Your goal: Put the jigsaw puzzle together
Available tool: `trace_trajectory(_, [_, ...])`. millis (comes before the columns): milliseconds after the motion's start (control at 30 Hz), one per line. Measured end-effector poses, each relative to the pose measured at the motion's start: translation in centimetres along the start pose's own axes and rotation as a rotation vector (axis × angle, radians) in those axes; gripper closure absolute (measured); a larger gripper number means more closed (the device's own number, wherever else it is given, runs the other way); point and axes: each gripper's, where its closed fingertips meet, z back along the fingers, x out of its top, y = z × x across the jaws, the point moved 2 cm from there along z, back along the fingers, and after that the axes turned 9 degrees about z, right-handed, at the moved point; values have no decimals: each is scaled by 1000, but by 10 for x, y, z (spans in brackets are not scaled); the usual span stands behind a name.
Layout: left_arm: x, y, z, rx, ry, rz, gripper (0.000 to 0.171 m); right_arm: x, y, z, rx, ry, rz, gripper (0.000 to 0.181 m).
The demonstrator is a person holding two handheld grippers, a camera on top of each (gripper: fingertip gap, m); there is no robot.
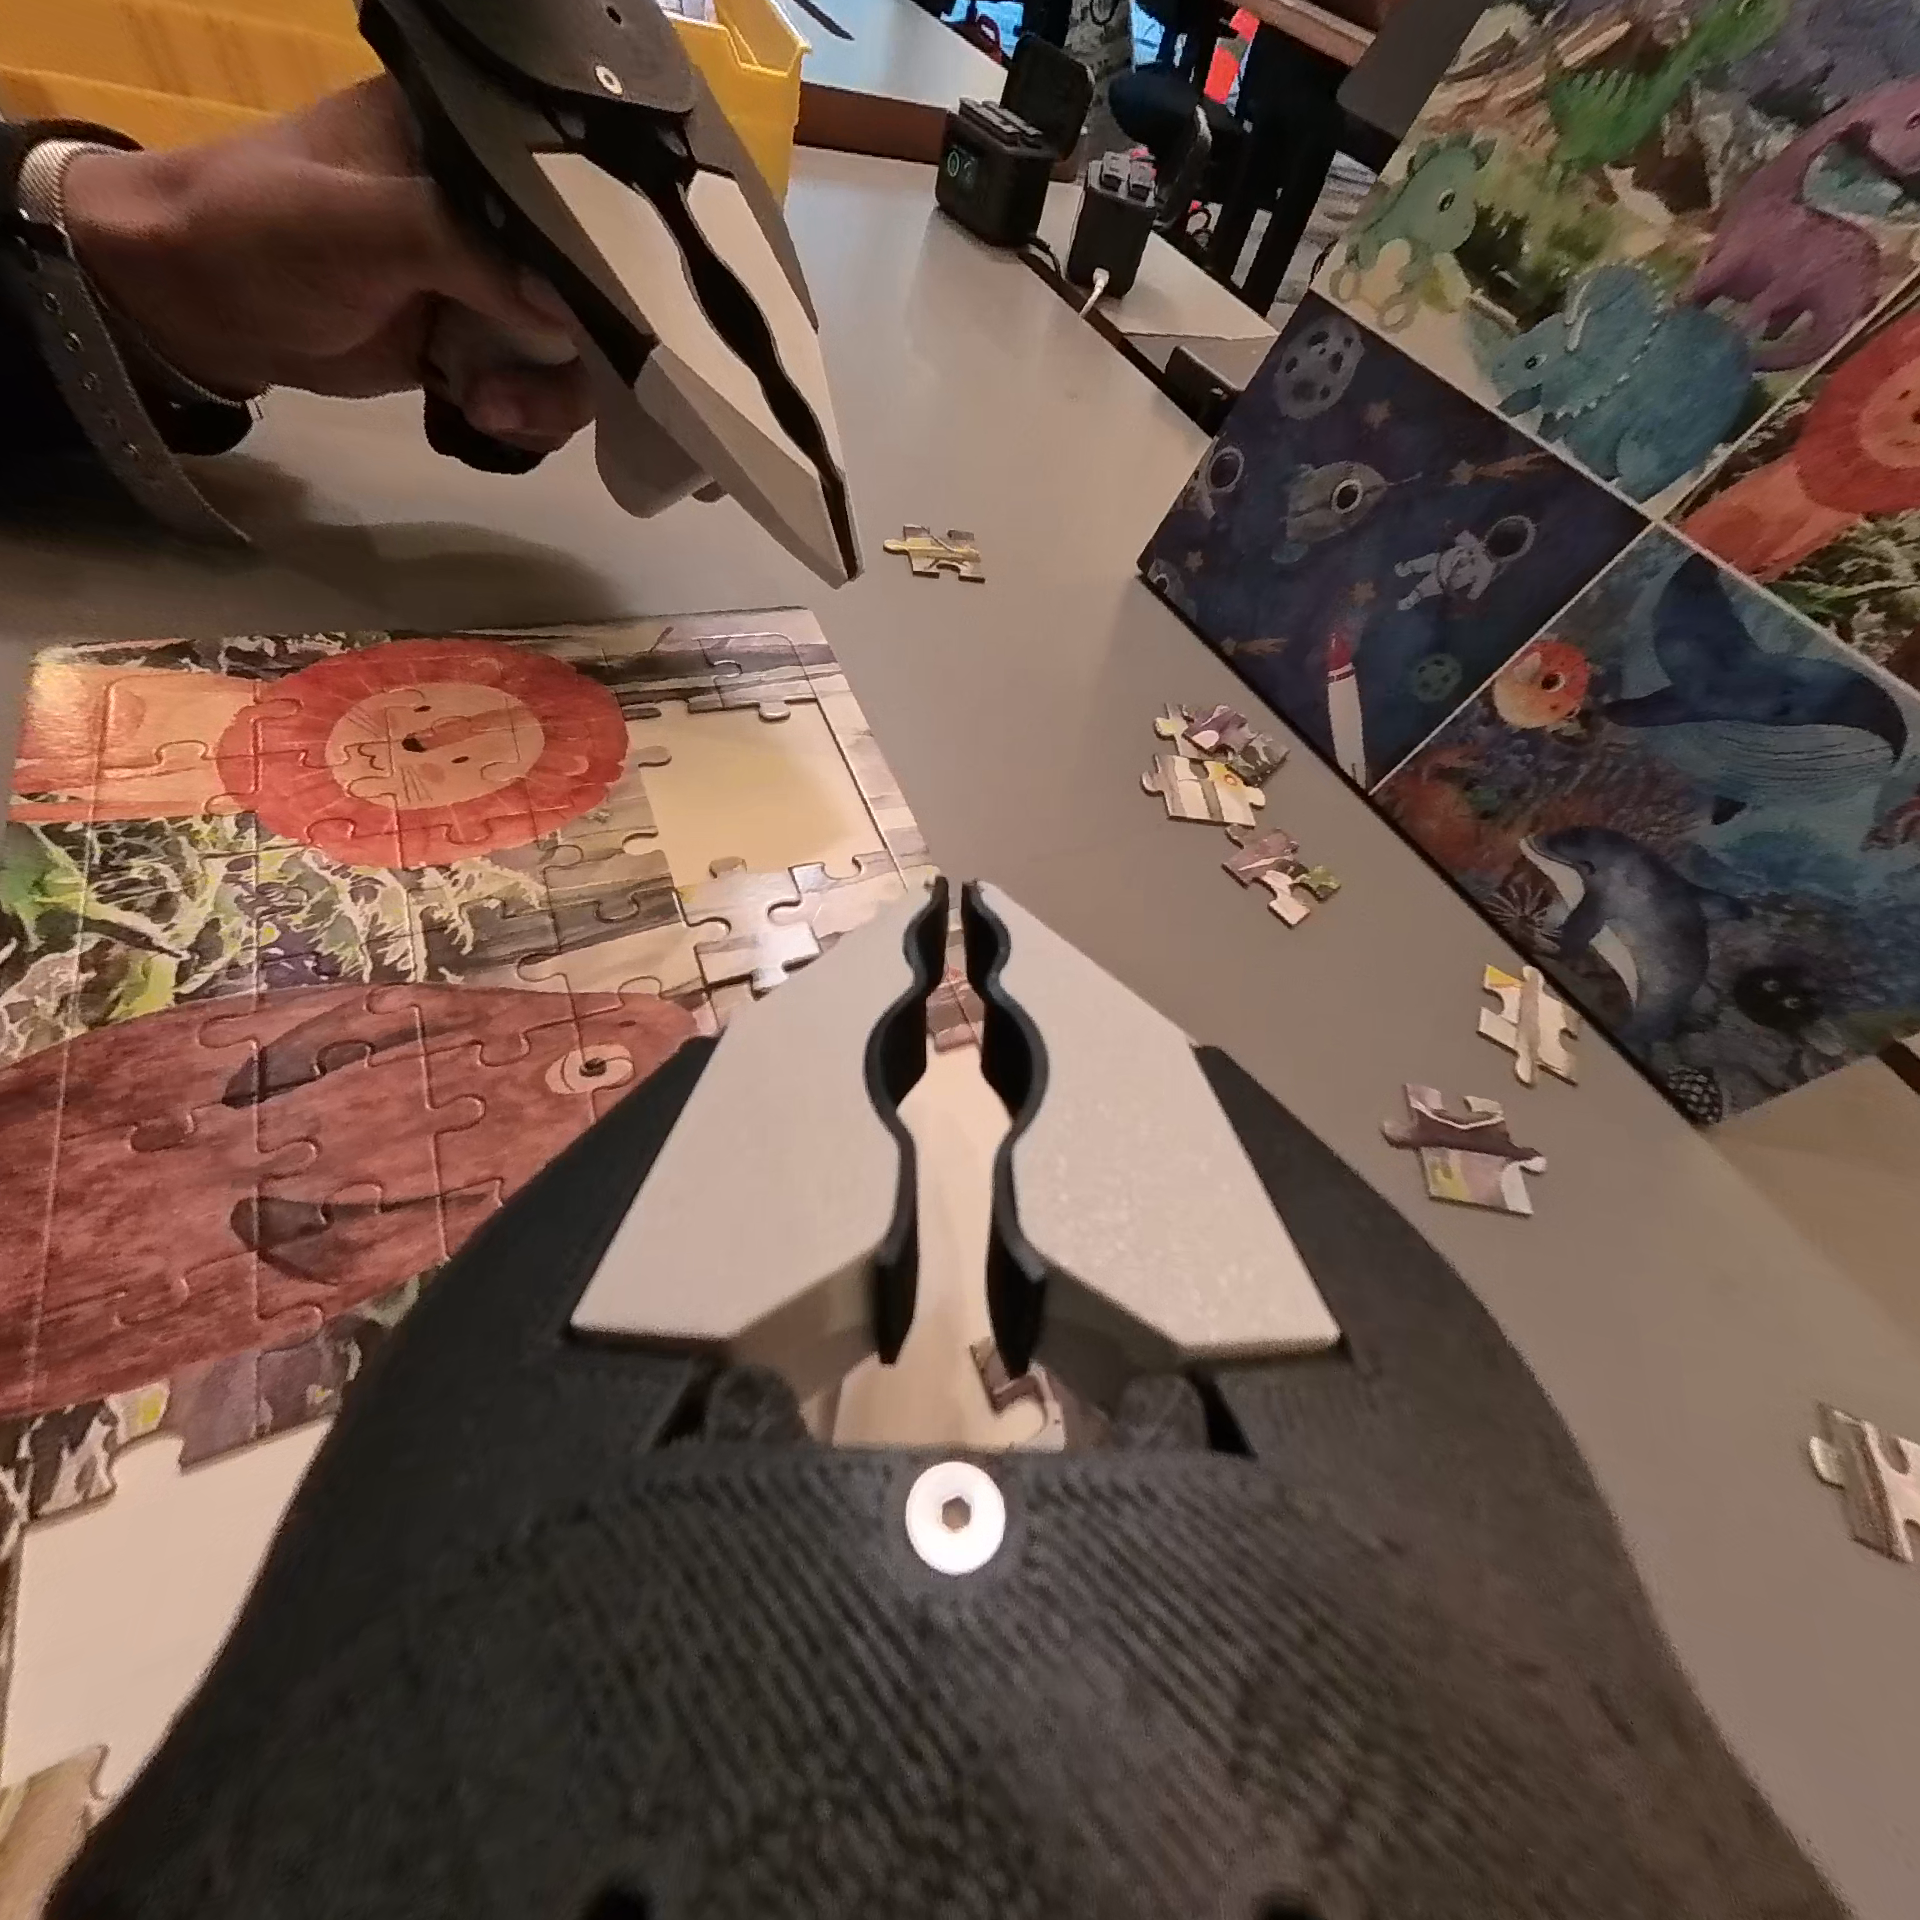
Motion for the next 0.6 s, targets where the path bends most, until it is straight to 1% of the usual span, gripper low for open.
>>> trace_trajectory(233, [1, -6, -1, -18, -2, -17, 171, 1, -1, 2, -4, 0, -12, 181])
trace_trajectory(367, [0, -15, -3, -43, 6, -36, 171, 2, -3, 3, -18, 1, -9, 181])
trace_trajectory(500, [-5, -29, -9, -67, 40, -80, 171, 1, -5, 5, -29, 12, -17, 181])
trace_trajectory(600, [-12, -41, -16, -91, 81, -116, 171, -3, -3, 2, -2, 31, -33, 181])
